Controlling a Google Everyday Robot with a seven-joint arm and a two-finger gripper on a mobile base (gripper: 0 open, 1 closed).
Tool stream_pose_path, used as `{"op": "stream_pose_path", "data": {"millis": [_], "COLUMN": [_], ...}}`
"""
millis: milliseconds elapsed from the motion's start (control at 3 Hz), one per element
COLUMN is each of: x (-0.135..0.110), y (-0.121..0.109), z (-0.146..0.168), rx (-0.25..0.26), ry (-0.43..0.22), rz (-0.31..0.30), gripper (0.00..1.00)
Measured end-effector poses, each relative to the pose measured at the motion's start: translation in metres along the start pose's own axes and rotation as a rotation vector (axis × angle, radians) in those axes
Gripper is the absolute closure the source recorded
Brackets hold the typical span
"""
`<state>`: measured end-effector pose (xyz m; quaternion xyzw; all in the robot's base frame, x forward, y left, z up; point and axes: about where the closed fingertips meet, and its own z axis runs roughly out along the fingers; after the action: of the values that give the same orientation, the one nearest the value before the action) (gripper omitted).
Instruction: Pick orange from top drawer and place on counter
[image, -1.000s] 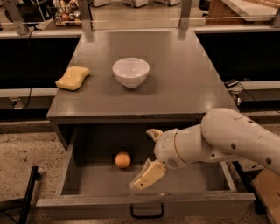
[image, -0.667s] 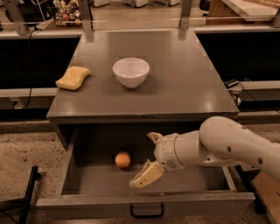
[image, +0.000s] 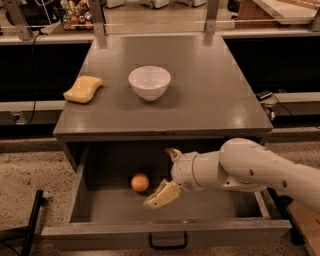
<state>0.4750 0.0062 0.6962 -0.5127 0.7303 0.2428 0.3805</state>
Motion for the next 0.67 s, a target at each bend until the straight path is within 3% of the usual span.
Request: {"op": "stream_pose_path", "data": {"millis": [333, 667], "x": [-0.0022, -0.0027], "y": [-0.0046, -0.0144], "z": [0.004, 0.0112], "rx": [0.032, 0.11], "ry": [-0.037, -0.097], "rz": [0.004, 0.008], "gripper": [0.0, 0.0]}}
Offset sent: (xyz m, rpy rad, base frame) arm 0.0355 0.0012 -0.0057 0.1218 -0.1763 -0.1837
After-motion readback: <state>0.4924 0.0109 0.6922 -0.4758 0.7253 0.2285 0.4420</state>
